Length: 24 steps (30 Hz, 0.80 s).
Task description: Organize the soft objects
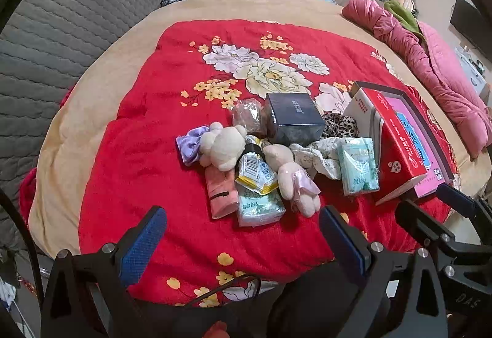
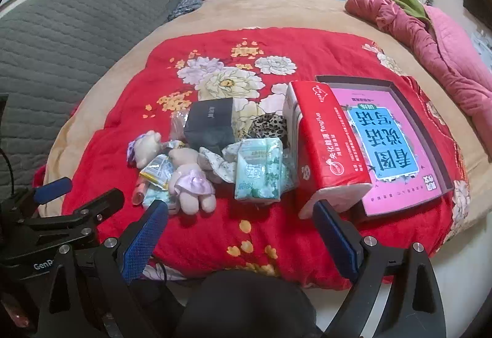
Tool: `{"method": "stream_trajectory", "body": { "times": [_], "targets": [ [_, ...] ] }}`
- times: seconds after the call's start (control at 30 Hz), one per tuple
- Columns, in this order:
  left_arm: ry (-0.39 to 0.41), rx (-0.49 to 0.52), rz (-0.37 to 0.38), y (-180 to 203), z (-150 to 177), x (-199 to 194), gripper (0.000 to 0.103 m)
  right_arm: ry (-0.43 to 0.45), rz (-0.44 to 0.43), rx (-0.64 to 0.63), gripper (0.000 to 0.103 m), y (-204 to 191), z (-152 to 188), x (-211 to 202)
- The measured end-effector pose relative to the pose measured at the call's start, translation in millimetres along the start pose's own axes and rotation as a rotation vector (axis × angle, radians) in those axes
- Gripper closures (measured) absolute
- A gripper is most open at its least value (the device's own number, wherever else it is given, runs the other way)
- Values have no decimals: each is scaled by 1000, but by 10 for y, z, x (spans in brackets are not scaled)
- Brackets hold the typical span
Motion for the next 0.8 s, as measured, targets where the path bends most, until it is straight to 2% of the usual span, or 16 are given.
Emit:
{"method": "stream_trajectory", "body": {
  "times": [0.8],
  "targets": [
    [4,-1,8,21,-2,-34,3,14,23,-13,8,0,5,-45]
  ]
}}
Point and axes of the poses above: each gripper's, at about its wrist camera, not at the fingertips, and x roughly the way its jaws point, y to its right, z to its underside, the point moved 3 cm from there along x, roughly the way its jaws point, and after that the axes turned 13 degrees about z, right-handed, at the moved point
